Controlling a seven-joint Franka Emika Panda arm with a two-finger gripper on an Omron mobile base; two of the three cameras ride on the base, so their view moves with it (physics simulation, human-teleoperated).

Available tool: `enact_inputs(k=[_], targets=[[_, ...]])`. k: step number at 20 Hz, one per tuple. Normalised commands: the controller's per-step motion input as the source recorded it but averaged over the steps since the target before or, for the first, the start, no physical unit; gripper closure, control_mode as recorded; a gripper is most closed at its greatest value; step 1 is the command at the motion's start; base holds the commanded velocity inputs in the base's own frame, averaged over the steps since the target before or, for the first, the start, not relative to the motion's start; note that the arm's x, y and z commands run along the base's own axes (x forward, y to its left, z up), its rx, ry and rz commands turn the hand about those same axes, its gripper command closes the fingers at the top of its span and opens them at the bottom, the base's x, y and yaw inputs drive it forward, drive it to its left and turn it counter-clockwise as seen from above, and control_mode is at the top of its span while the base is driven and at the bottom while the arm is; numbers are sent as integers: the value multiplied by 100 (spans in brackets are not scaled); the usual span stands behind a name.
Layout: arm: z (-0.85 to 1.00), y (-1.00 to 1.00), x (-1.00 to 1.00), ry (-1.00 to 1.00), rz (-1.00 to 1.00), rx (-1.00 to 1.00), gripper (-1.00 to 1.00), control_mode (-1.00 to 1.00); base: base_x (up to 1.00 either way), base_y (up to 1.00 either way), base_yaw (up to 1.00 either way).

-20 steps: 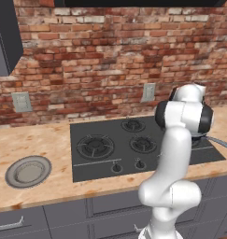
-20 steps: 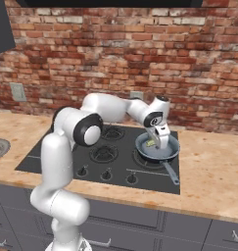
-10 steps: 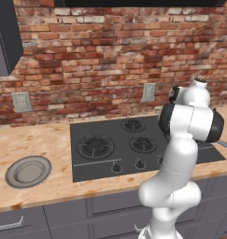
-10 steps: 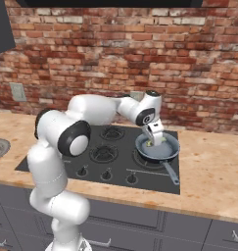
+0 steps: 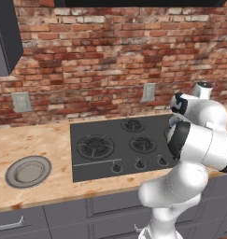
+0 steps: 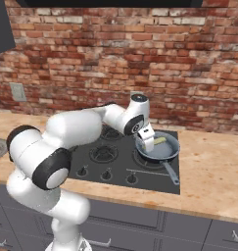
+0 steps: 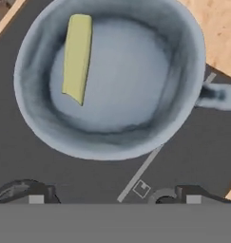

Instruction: Pick up the butter stick and place it in the pan. Then turn on the burner for the pan.

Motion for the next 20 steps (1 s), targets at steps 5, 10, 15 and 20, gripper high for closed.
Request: enact_inputs(k=[5,10,15,20], targets=[[0,28,-73,0,10,-6,-100,-100,0,0,0],[0,2,-68,0,3,-2,-100,-100,0,0,0],[0,0,-56,2,0,-2,-100,-100,0,0,0],[0,1,-30,12,4,-3,-100,-100,0,0,0]])
